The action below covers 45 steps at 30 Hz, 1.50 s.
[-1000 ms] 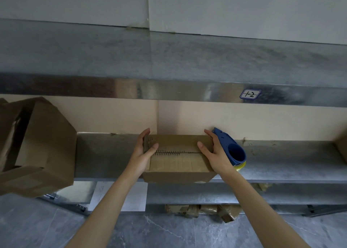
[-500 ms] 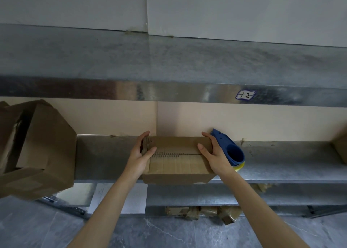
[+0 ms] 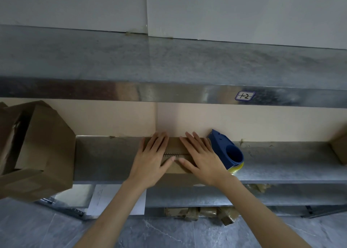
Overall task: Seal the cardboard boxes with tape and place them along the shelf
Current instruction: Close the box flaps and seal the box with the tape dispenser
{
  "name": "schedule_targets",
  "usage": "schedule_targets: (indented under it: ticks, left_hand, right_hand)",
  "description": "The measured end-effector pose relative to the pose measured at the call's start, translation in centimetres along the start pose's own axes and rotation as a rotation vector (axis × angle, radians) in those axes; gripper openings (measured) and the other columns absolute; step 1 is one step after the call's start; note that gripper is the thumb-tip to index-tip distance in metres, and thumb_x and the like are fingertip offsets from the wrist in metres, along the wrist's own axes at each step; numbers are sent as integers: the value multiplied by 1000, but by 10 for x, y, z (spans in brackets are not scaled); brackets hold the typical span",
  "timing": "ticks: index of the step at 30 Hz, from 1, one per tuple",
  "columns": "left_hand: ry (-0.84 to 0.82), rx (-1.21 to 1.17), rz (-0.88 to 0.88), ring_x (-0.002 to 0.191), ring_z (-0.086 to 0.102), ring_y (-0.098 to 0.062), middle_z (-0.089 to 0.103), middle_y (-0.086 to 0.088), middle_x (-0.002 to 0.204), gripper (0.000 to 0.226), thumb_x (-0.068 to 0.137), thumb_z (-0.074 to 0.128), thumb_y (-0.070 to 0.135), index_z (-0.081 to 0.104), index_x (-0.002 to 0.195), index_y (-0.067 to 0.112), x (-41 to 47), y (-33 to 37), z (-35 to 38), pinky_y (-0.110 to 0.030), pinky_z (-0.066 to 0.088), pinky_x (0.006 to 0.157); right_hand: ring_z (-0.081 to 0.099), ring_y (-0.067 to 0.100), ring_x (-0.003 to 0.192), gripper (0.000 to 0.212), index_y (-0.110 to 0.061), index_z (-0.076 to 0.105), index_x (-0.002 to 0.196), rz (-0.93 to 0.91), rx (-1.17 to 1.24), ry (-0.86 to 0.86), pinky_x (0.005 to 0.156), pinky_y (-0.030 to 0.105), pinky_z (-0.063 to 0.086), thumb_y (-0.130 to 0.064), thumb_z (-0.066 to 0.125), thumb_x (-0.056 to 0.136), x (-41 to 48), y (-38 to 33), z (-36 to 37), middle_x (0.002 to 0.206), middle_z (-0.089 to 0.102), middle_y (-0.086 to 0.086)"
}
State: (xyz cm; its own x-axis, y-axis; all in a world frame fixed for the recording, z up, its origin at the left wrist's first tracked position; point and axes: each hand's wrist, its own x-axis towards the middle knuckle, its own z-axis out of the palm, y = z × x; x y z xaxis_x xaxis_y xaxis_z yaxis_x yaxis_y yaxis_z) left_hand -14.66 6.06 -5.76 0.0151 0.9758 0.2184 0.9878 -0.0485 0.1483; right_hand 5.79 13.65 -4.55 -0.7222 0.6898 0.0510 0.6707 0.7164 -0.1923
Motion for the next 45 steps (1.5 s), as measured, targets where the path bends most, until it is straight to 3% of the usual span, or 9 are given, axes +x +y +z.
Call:
schedule_targets:
  ticks: [8,17,21,27,31,34,38,42,45]
  left_hand:
    - [-115,34,2,153,-1,-17,3,2,167,81,94,10,68,4,159,19,7,-6,3,-46,5,123]
    - [-82,-36,2,153,2,-15,9,4,166,82,94,18,71,12,159,21,7,-9,3,-43,2,123]
    - [-37,-86,8,153,6,-14,17,5,165,81,93,23,71,22,157,22,3,-9,2,-39,1,123]
    - [74,-154,-21,151,16,-17,28,4,161,76,93,36,68,38,152,20,-8,-7,2,-41,14,123]
    - [42,-289,-47,150,0,-3,18,13,162,82,88,39,76,33,153,27,-14,-14,1,-31,8,118]
    - [-25,-332,-34,150,-4,0,11,16,163,93,81,36,86,27,155,30,-13,-24,-4,-35,10,118]
    - [31,-393,-109,148,5,1,17,18,162,94,76,45,83,35,152,28,-16,-39,-9,-40,19,114]
    - [215,-385,-192,138,42,-18,48,2,148,82,76,57,74,54,138,21,-17,-53,-14,-48,43,105]
    - [318,-363,-274,114,62,-26,62,-4,129,70,76,61,66,62,124,15,-14,-57,-14,-38,55,83]
  right_hand:
    - [-31,6,143,56,-53,-12,148,-148,-46,-150,111,32,-27,-66,3,95,3,2,-7,159,-20,-19]
    - [-30,6,143,60,-51,-11,148,-144,-26,-176,114,34,-23,-70,-1,92,4,3,-7,160,-18,-17]
    - [-23,12,148,66,-48,-5,152,41,-28,-57,122,47,-7,-72,5,91,3,2,-1,163,-13,-14]
    - [4,18,151,80,-45,23,151,296,188,102,122,47,12,-83,24,81,1,5,1,162,12,-10]
    - [27,17,143,56,-38,34,147,341,411,101,111,40,36,-56,46,96,5,14,-1,159,20,-12]
    - [34,15,137,41,-30,42,144,363,556,126,105,25,34,-30,43,104,9,15,-2,154,28,-9]
    - [49,18,117,34,-19,58,131,427,779,210,90,12,36,-10,41,104,3,16,-10,124,52,2]
    - [54,6,103,26,-21,61,120,389,835,121,84,8,41,-8,51,100,-8,18,-17,118,58,3]
    - [57,15,109,24,-19,59,118,366,894,37,90,23,49,-9,57,97,-14,14,-15,118,58,-1]
